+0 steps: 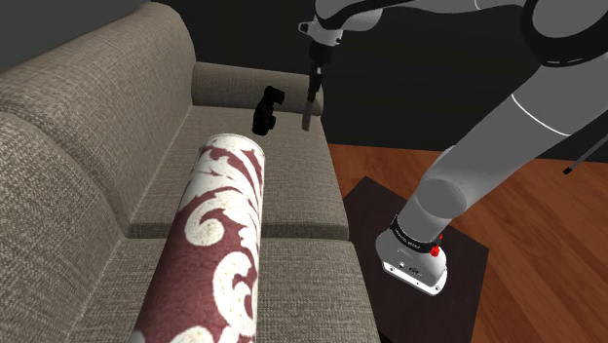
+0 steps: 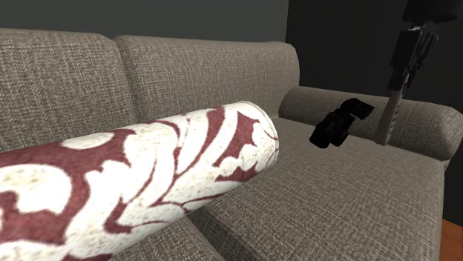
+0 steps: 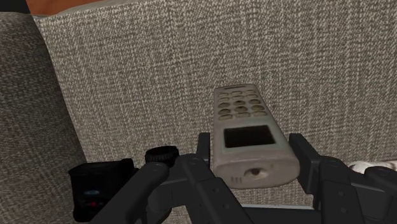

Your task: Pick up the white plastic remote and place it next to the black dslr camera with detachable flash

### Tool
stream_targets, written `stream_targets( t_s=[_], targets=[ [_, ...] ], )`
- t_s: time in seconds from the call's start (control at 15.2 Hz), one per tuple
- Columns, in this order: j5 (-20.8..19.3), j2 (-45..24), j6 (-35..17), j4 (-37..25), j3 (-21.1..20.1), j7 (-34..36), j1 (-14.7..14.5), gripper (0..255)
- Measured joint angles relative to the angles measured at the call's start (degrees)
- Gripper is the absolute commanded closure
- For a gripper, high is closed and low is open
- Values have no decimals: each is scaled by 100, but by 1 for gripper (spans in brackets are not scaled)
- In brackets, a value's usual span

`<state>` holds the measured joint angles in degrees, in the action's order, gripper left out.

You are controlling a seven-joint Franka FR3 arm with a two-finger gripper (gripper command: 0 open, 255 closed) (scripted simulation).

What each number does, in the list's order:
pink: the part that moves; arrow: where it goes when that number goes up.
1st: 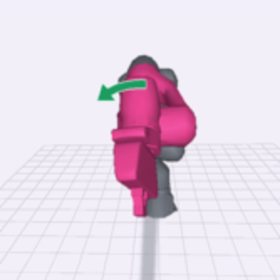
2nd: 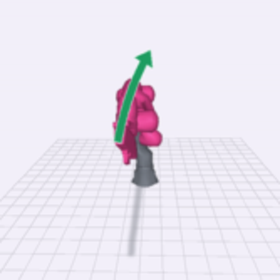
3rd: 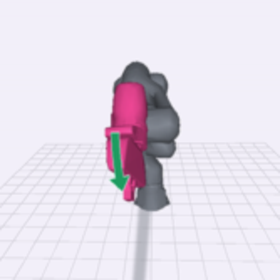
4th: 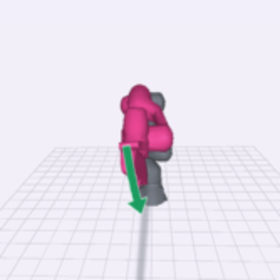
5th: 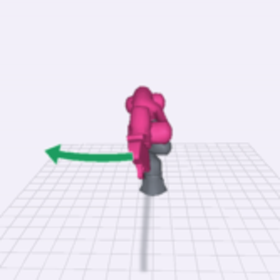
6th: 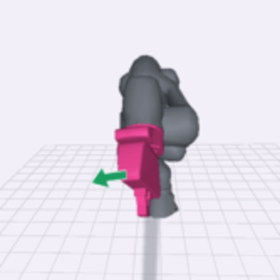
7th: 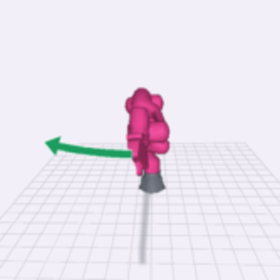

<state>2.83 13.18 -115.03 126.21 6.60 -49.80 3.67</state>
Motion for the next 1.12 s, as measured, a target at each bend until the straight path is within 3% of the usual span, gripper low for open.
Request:
stream_targets(
  t_s=[1.12],
  targets=[
    [97, -424, -1251, 832, 18, -119, -19, 255]
  ],
)
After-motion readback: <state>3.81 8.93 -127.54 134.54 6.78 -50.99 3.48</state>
